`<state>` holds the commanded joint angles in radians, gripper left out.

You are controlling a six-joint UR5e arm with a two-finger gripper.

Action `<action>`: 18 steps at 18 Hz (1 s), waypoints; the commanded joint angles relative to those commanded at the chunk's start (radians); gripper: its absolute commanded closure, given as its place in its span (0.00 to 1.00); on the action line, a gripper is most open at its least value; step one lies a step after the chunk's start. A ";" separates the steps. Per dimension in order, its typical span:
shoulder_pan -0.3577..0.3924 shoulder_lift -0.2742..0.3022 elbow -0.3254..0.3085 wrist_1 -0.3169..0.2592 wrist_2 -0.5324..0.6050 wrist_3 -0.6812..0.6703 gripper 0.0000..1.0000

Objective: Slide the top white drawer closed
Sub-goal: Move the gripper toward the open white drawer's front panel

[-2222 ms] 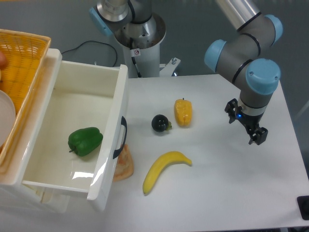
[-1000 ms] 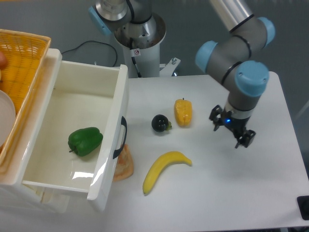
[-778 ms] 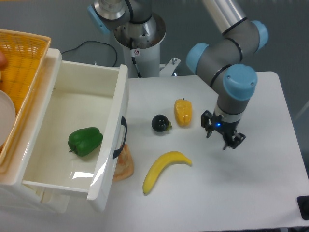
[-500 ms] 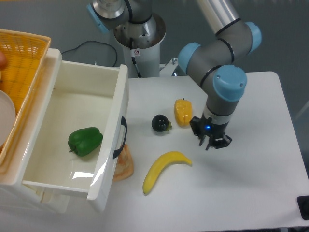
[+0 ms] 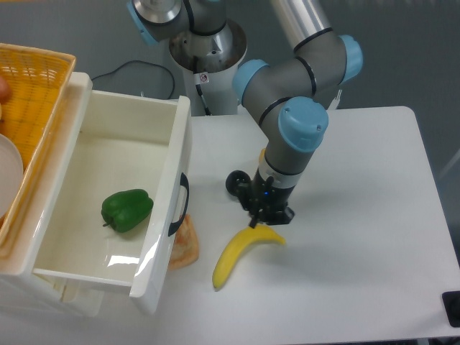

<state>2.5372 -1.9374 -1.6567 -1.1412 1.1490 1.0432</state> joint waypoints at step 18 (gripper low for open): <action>-0.035 0.066 -0.005 -0.107 -0.075 -0.058 1.00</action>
<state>2.5019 -1.8715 -1.6613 -1.2486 1.0738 0.9848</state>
